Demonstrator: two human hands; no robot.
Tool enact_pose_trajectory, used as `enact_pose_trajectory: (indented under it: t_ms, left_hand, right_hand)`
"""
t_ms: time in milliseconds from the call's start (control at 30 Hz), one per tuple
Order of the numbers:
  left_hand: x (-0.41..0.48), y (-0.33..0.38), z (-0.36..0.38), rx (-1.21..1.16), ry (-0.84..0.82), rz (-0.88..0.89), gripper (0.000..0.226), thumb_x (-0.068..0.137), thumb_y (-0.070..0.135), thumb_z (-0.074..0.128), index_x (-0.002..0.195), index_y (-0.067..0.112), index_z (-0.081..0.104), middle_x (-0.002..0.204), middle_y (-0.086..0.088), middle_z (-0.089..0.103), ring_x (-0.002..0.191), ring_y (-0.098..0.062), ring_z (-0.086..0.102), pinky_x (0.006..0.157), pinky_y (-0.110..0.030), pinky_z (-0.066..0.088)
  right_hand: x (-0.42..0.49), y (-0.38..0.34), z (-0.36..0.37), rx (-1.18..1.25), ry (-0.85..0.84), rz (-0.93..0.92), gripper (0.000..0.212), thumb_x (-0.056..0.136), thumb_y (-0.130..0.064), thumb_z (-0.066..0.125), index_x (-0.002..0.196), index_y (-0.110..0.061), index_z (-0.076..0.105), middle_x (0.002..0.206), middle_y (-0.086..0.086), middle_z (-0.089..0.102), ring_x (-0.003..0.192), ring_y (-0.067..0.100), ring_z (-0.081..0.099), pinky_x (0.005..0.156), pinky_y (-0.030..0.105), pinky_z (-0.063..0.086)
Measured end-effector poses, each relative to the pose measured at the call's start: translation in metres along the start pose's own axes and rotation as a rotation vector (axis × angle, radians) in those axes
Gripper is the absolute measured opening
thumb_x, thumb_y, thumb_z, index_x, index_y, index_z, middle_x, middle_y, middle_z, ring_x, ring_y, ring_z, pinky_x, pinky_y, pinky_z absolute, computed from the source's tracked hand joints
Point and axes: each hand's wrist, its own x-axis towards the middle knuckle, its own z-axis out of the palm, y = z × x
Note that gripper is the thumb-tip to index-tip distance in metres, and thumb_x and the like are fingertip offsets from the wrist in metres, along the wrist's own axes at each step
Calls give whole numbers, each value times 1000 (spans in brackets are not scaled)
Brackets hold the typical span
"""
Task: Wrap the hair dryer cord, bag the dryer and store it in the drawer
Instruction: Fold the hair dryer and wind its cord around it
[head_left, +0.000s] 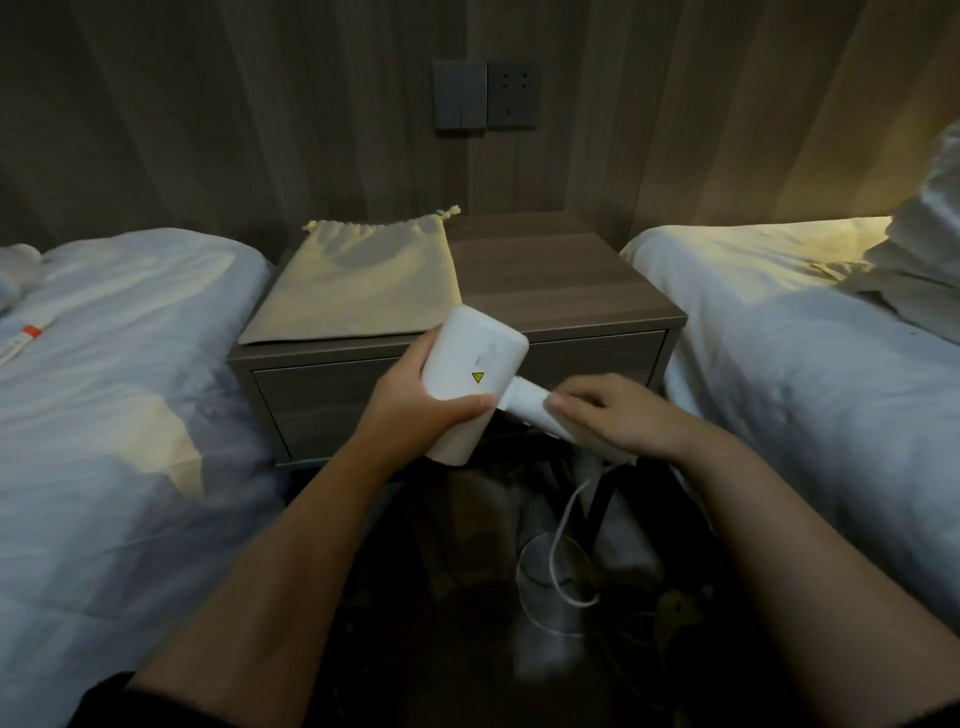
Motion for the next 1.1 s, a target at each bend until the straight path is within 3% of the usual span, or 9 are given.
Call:
enact_pose_trajectory:
  t_ms: [100,233,367,433,567,700,833,933,1100]
  left_hand:
    - [1,-2,2,-81,-15,-55,64,71,18,78,127,25,48,101,18,57,91,-2,56,67,-18,43]
    - [-2,-5,9,-226,23,-125,61,59,30,72,116,26,51,100,9,61,89,-7,60,67,-21,47]
    - [-3,-7,15,-268,45,-143,56,69,23,76,117,28,49,104,5,60,91,-7,59,68,-22,47]
    - [-4,-7,17,-297,54,-148,61,65,26,75,121,27,51,103,8,62,90,-6,60,66,-20,47]
    - [-6,-8,29,-311,74,-204,57,78,16,71,128,24,46,103,7,57,88,-6,55,65,-22,46]
    - [-8,-8,46,-425,205,-359,59,80,26,69,132,22,42,117,-4,55,99,-20,57,77,-35,52]
    - [-3,-7,40,-309,124,-390,61,83,30,65,136,20,36,118,-3,49,103,-20,52,81,-35,47]
    - [0,-2,29,-341,39,-376,57,84,36,62,134,22,37,121,-6,52,107,-24,56,90,-43,50]
    - [-4,10,19,-530,157,-316,17,86,30,60,98,33,50,99,-1,59,88,-17,60,70,-33,52]
  right_hand:
    - [0,0,7,-58,-61,26,36,90,-51,46,69,-22,53,63,-6,58,52,3,54,61,29,44]
    - [4,1,7,-200,73,21,43,88,-56,45,59,-24,45,60,-6,50,61,18,53,62,35,39]
    - [3,6,10,-185,105,38,44,86,-60,44,58,-25,46,61,-6,52,64,19,53,62,34,40]
    - [2,9,10,-151,98,53,45,86,-60,44,59,-24,48,60,-6,54,63,17,54,62,35,41]
    - [-1,12,10,-72,71,98,48,87,-57,45,62,-17,55,56,0,56,55,16,56,64,36,47]
    - [6,9,31,201,191,182,51,91,-52,41,63,-13,54,56,8,58,41,11,54,54,30,45]
    - [9,14,38,216,158,187,51,91,-54,40,64,-13,55,56,7,59,32,3,51,52,31,45]
    - [6,11,25,212,187,135,54,91,-55,40,58,-13,50,49,7,57,35,10,52,50,26,44]
    - [-2,-3,19,141,172,65,52,89,-55,42,57,-15,49,47,1,54,37,9,49,53,30,43]
